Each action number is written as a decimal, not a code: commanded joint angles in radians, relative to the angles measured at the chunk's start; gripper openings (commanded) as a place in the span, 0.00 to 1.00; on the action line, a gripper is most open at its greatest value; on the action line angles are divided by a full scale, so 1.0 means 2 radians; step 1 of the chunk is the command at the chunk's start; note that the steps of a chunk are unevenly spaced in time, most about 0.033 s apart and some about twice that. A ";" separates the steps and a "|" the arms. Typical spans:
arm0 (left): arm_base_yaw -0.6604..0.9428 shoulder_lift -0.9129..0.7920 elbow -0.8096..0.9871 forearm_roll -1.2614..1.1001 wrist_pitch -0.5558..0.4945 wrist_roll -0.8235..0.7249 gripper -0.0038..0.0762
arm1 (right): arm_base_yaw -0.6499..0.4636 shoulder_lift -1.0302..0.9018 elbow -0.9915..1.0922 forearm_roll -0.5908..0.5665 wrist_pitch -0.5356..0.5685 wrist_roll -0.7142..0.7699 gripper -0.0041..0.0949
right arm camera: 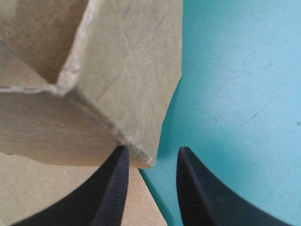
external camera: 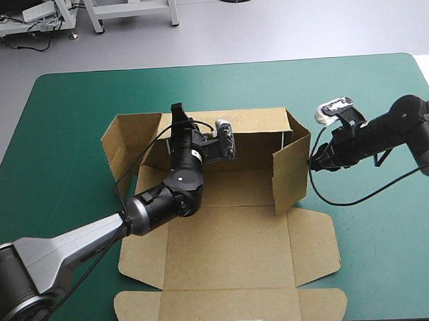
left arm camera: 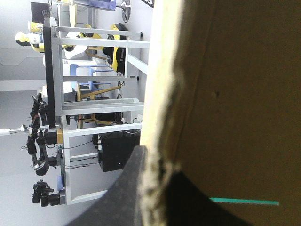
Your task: Fold the box
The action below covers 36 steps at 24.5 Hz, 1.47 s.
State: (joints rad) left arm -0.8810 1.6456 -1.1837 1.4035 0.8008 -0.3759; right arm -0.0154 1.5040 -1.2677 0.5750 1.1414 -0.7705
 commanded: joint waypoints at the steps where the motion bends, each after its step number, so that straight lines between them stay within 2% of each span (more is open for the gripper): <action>1: 0.000 -0.015 -0.008 -0.010 0.023 -0.014 0.04 | 0.000 -0.019 -0.011 0.028 0.021 0.005 0.38; 7: 0.000 -0.015 -0.008 -0.010 0.023 -0.014 0.04 | 0.000 -0.019 -0.011 0.042 0.035 0.004 0.38; 18: 0.000 -0.015 -0.008 -0.007 0.026 -0.014 0.04 | 0.000 -0.019 -0.011 0.070 -0.007 -0.028 0.38; 30: 0.000 -0.015 -0.008 -0.003 0.030 -0.012 0.04 | 0.000 -0.019 -0.011 -0.033 -0.077 -0.001 0.41; 36: 0.000 -0.015 -0.008 -0.003 0.031 -0.012 0.04 | 0.000 -0.019 -0.011 -0.068 -0.158 0.005 0.41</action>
State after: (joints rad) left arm -0.8810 1.6467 -1.1837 1.4043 0.8269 -0.3791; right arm -0.0154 1.5040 -1.2677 0.4343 0.9063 -0.7609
